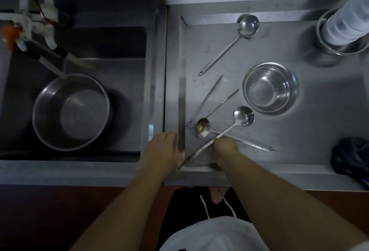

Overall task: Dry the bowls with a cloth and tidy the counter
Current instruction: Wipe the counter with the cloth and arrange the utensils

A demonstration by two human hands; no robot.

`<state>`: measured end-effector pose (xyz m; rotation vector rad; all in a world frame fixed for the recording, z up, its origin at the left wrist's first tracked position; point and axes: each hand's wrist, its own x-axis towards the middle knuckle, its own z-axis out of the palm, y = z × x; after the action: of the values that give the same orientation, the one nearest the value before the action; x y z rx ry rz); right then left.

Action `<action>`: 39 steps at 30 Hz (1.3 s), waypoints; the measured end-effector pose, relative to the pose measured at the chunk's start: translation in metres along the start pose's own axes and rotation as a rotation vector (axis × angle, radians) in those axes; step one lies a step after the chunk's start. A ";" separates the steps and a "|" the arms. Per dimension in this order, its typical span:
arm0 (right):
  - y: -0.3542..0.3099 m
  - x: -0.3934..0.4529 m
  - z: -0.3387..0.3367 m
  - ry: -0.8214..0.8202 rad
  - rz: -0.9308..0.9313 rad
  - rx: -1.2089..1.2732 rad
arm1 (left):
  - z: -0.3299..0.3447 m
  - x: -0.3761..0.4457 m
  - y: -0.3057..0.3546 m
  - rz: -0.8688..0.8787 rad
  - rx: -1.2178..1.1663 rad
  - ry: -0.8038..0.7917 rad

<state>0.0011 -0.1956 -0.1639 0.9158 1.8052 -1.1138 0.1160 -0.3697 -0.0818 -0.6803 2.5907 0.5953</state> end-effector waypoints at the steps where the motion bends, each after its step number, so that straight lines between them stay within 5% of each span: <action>1: -0.001 -0.003 -0.003 -0.009 -0.004 0.043 | -0.001 0.001 0.000 0.002 0.006 -0.001; 12: -0.022 -0.004 -0.092 0.016 -0.111 0.132 | -0.017 0.026 0.081 0.135 0.087 0.021; 27: -0.067 0.098 -0.320 0.126 -0.147 0.191 | 0.011 0.055 0.239 0.223 0.197 -0.023; 39: -0.091 0.146 -0.351 0.017 -0.170 0.092 | 0.036 0.065 0.305 0.143 0.259 -0.067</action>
<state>-0.2290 0.1201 -0.1637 0.8384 1.8867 -1.3083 -0.0896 -0.1342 -0.0517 -0.3874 2.6056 0.3094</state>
